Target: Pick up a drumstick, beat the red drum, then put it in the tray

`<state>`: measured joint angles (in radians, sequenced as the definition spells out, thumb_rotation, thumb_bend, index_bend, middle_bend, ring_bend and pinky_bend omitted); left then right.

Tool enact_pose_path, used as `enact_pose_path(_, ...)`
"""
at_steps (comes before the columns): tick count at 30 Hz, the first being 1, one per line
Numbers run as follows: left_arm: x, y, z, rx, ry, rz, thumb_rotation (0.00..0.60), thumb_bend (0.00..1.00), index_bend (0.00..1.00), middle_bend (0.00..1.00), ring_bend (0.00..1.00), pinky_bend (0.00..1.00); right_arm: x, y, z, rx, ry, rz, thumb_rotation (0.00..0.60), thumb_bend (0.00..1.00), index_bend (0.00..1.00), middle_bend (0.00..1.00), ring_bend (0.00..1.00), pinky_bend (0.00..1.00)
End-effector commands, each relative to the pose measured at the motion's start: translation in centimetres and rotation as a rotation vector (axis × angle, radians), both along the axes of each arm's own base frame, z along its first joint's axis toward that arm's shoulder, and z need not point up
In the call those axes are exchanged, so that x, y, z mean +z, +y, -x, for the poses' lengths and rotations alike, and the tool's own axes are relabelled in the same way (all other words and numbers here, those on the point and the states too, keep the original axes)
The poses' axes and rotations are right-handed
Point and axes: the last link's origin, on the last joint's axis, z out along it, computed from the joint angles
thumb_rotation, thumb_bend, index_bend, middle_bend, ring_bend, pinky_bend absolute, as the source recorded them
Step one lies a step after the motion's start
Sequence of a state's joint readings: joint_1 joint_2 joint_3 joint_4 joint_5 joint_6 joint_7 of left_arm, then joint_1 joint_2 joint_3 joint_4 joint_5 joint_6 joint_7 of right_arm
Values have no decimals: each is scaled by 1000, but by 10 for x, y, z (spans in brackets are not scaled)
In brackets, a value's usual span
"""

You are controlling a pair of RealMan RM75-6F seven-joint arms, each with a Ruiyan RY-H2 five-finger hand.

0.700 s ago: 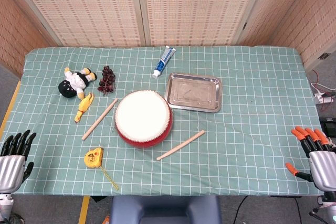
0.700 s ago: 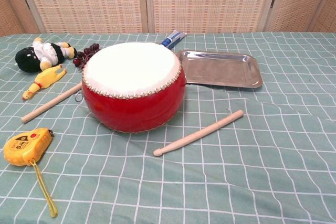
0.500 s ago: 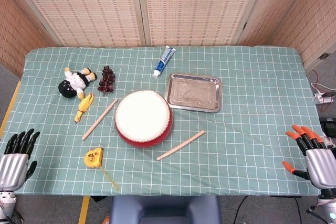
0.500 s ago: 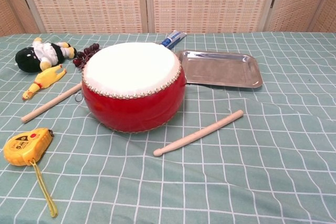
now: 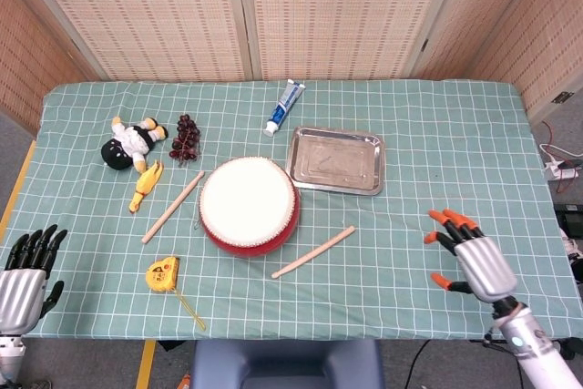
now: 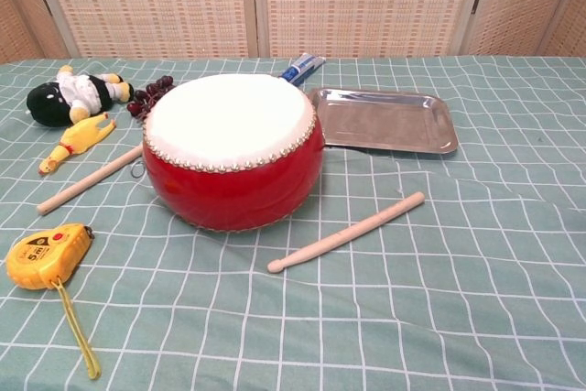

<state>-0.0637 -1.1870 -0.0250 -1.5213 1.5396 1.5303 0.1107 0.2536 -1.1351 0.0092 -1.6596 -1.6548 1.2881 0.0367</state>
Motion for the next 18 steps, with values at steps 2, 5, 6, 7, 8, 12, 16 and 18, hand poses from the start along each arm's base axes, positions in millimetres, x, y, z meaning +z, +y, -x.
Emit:
enact_pose_path(2, 1, -4, 3, 11, -8, -4, 600, 316, 35, 12, 0, 17, -53, -37, -48, 130, 37, -138, 600, 169, 378, 104, 16, 84)
enact_pose_path(5, 2, -6, 6, 21, -13, -6, 600, 316, 34, 12, 0, 17, -80, -53, -62, 155, 48, -194, 600, 169, 368, 105, 5, 69)
enact_pose_path(6, 2, -6, 7, 24, -15, -7, 600, 316, 35, 12, 0, 18, -87, -57, -66, 161, 53, -209, 600, 169, 362, 105, 5, 69)
enact_pose_path(7, 3, -7, 8, 26, -16, -8, 600, 316, 35, 12, 0, 17, -94, -61, -70, 167, 62, -224, 600, 169, 350, 105, 5, 69)
enact_pose_path(8, 3, -7, 9, 29, -17, -9, 600, 316, 35, 12, 0, 18, -104, -67, -74, 172, 75, -241, 600, 169, 338, 105, 5, 70)
enact_pose_path(12, 4, -9, 12, 38, -20, -11, 600, 316, 35, 12, 0, 17, -132, -81, -82, 171, 100, -287, 600, 178, 329, 105, 7, 71)
enact_pose_path(16, 5, -10, 16, 48, -24, -11, 600, 316, 35, 12, 0, 18, -154, -90, -88, 177, 117, -302, 600, 199, 345, 105, 6, 78)
enact_pose_path(18, 5, -10, 18, 52, -28, -11, 600, 316, 35, 12, 0, 18, -163, -93, -90, 182, 125, -307, 600, 211, 355, 105, 7, 80)
